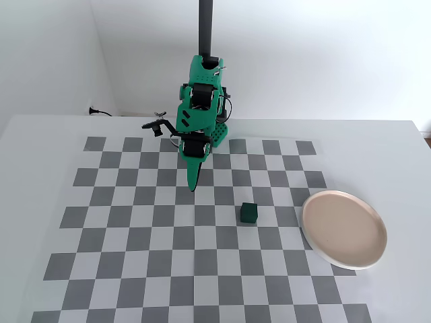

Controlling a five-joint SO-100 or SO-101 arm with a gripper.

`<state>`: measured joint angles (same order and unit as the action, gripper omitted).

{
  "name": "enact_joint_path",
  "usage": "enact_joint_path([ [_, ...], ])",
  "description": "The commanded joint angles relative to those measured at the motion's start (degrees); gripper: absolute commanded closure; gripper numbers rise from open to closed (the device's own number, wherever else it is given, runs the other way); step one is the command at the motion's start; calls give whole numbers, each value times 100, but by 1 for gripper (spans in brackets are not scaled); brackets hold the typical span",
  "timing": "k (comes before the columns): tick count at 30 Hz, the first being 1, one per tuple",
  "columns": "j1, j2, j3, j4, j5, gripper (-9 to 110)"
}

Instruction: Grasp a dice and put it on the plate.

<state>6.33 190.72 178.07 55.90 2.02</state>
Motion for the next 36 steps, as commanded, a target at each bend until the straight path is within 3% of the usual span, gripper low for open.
enact_joint_path([
  [1, -141, 26, -114, -97, -97, 106],
  [20, -448, 35, -97, -149, -554, 106],
  [25, -369, 44, -79, -554, -1503, 106],
  [29, -352, 44, -79, -492, -3120, 106],
  [36, -527, 26, -79, -861, -4641, 106],
])
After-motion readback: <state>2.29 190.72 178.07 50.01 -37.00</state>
